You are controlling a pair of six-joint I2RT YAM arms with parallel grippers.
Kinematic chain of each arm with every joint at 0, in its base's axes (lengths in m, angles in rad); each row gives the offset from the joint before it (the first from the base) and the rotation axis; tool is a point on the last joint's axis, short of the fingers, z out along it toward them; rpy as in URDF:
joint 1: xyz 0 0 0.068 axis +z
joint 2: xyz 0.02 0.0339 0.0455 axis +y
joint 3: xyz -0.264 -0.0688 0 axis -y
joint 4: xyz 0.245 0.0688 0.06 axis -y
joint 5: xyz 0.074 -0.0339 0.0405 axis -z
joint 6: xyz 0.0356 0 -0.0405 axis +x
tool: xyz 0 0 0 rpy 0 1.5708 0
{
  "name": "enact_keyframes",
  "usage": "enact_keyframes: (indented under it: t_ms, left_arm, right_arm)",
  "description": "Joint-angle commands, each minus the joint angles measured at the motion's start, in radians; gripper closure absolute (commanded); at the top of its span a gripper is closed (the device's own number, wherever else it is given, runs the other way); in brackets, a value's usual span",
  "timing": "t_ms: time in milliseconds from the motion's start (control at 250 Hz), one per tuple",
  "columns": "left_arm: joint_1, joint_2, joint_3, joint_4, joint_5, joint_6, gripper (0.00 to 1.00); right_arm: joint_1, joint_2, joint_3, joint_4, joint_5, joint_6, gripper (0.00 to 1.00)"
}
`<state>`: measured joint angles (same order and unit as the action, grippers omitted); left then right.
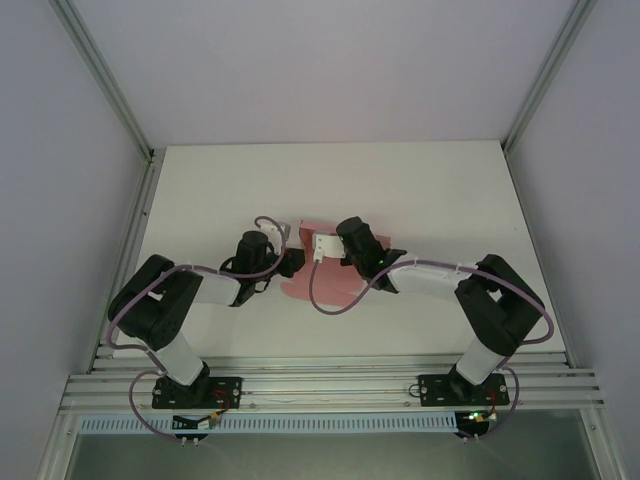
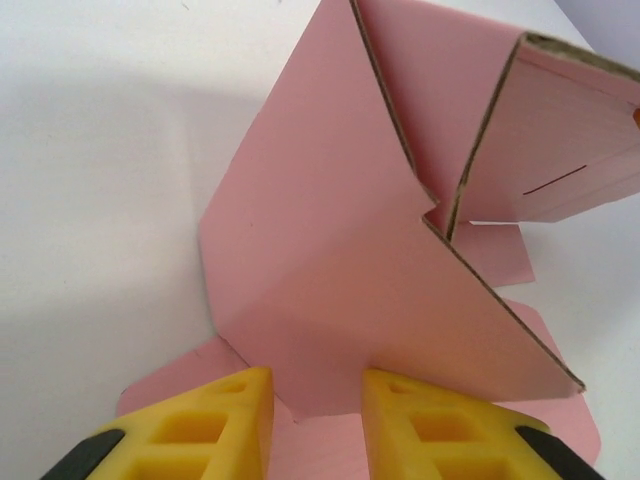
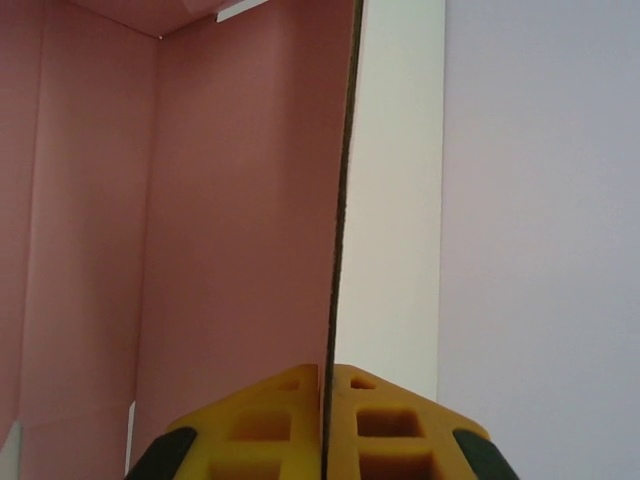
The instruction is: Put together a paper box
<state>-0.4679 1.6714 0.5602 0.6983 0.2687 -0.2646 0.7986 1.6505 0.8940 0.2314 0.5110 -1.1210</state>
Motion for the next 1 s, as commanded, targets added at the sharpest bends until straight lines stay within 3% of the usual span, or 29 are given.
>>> enact_keyframes:
  t_ms: [0, 60, 375, 531, 731, 827, 994]
  left_arm:
    - [0.004, 0.024, 0.076, 0.155, 0.007, 0.023, 0.7]
    - [0.004, 0.028, 0.08, 0.167, 0.031, 0.048, 0.66]
    - [0.004, 0.071, 0.109, 0.206, -0.082, 0.087, 0.67]
    - [0.006, 0.081, 0.077, 0.284, -0.039, 0.062, 0.65]
    - [0.052, 0.033, -0.042, 0.347, -0.03, 0.021, 0.61]
    - [0.105, 0.038, -0.049, 0.336, 0.019, -0.033, 0.62]
    - [0.167, 0.096, -0.066, 0.462, 0.165, -0.077, 0.62]
  right_arm:
    - [0.047, 0.048, 0.015, -0.161, -0.139, 0.018, 1.0]
    - [0.047, 0.063, 0.022, -0.166, -0.13, 0.021, 1.0]
    - [0.048, 0.072, 0.037, -0.228, -0.164, 0.036, 1.0]
    - [0.077, 0.101, 0.021, -0.224, -0.077, 0.028, 1.0]
    - [0.066, 0.023, -0.06, -0.225, -0.012, 0.058, 1.0]
    - [0.062, -0.003, -0.072, -0.225, 0.006, 0.047, 1.0]
    - [0.064, -0.023, -0.077, -0.221, 0.011, 0.024, 1.0]
